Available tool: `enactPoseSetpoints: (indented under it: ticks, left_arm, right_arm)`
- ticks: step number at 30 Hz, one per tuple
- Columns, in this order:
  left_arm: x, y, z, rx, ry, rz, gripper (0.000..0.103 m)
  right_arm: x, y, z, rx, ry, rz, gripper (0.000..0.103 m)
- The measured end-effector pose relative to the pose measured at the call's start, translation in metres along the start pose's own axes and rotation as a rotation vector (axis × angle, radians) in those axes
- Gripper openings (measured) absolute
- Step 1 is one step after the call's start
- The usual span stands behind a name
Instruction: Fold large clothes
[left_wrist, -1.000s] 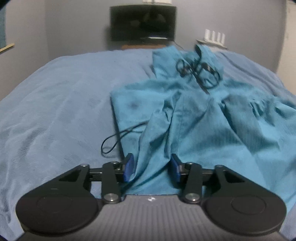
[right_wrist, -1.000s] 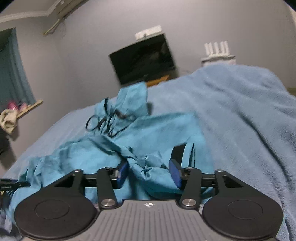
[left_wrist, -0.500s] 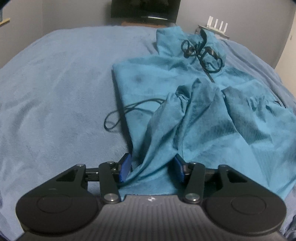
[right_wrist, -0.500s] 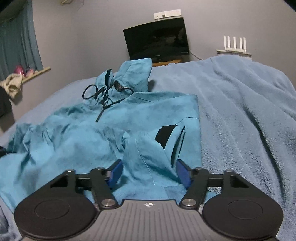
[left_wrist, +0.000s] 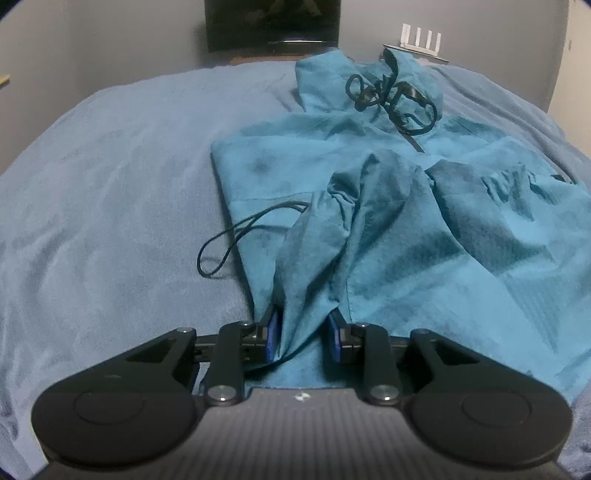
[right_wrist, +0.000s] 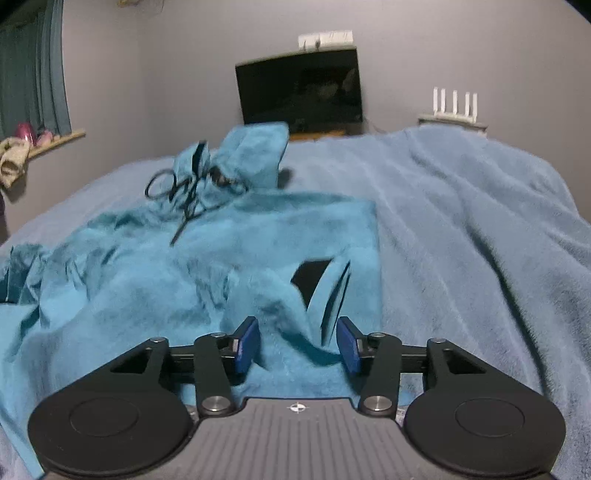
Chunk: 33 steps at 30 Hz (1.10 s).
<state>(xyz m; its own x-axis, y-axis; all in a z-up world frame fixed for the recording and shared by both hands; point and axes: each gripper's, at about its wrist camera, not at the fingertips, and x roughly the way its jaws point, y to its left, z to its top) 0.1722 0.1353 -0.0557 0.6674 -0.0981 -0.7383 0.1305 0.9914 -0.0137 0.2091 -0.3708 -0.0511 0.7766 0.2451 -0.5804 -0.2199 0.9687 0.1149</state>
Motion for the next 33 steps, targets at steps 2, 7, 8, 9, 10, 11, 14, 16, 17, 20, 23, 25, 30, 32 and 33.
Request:
enactPoseSetpoints:
  ticks: [2, 7, 8, 9, 10, 11, 14, 16, 17, 20, 23, 25, 30, 32, 33]
  left_arm:
    - [-0.001, 0.002, -0.001, -0.014, 0.005, -0.008, 0.024]
    - [-0.005, -0.001, -0.005, -0.012, 0.001, 0.008, 0.023]
    - [-0.008, -0.004, -0.005, -0.001, -0.009, 0.019, 0.02]
    - [-0.011, -0.007, -0.004, 0.012, -0.021, 0.033, 0.018]
    - [-0.015, -0.01, -0.003, 0.028, -0.039, 0.049, 0.015]
    - [-0.02, -0.013, -0.001, 0.04, -0.059, 0.062, 0.013]
    - [-0.033, -0.018, 0.006, 0.055, -0.132, 0.088, 0.01]
    - [-0.041, -0.018, 0.012, 0.042, -0.179, 0.094, 0.009]
    - [-0.043, -0.018, 0.014, 0.035, -0.197, 0.094, 0.008]
    - [-0.04, -0.019, 0.02, 0.037, -0.206, 0.109, 0.008]
    - [-0.032, -0.021, 0.021, 0.037, -0.189, 0.128, 0.007]
    - [-0.033, -0.021, 0.025, 0.036, -0.187, 0.139, 0.007]
    - [-0.038, -0.016, 0.054, 0.053, -0.218, 0.179, 0.007]
    - [-0.032, -0.013, 0.07, 0.071, -0.212, 0.203, 0.007]
    - [-0.026, -0.011, 0.081, 0.078, -0.2, 0.217, 0.007]
  right_arm:
    - [-0.001, 0.0, -0.003, 0.008, 0.02, 0.02, 0.057]
    - [-0.023, 0.018, -0.008, -0.095, 0.022, 0.003, 0.003]
    - [-0.031, 0.024, -0.01, -0.129, 0.003, -0.003, 0.002]
    - [-0.04, 0.029, -0.01, -0.148, -0.033, -0.01, 0.002]
    - [-0.048, 0.033, -0.009, -0.156, -0.063, -0.02, 0.002]
    - [-0.055, 0.036, -0.007, -0.162, -0.102, -0.035, 0.002]
    - [-0.074, 0.04, 0.005, -0.154, -0.229, -0.084, 0.002]
    - [-0.079, 0.043, 0.01, -0.159, -0.293, -0.129, 0.002]
    - [-0.079, 0.044, 0.012, -0.164, -0.314, -0.152, 0.002]
    - [-0.072, 0.046, 0.014, -0.177, -0.341, -0.209, 0.002]
    - [-0.062, 0.045, 0.016, -0.152, -0.329, -0.219, 0.002]
    - [-0.062, 0.045, 0.018, -0.14, -0.331, -0.23, 0.001]
    - [-0.057, 0.039, 0.041, -0.124, -0.334, -0.241, 0.001]
    - [-0.046, 0.038, 0.055, -0.165, -0.328, -0.268, 0.001]
    - [-0.039, 0.037, 0.064, -0.177, -0.321, -0.282, 0.001]
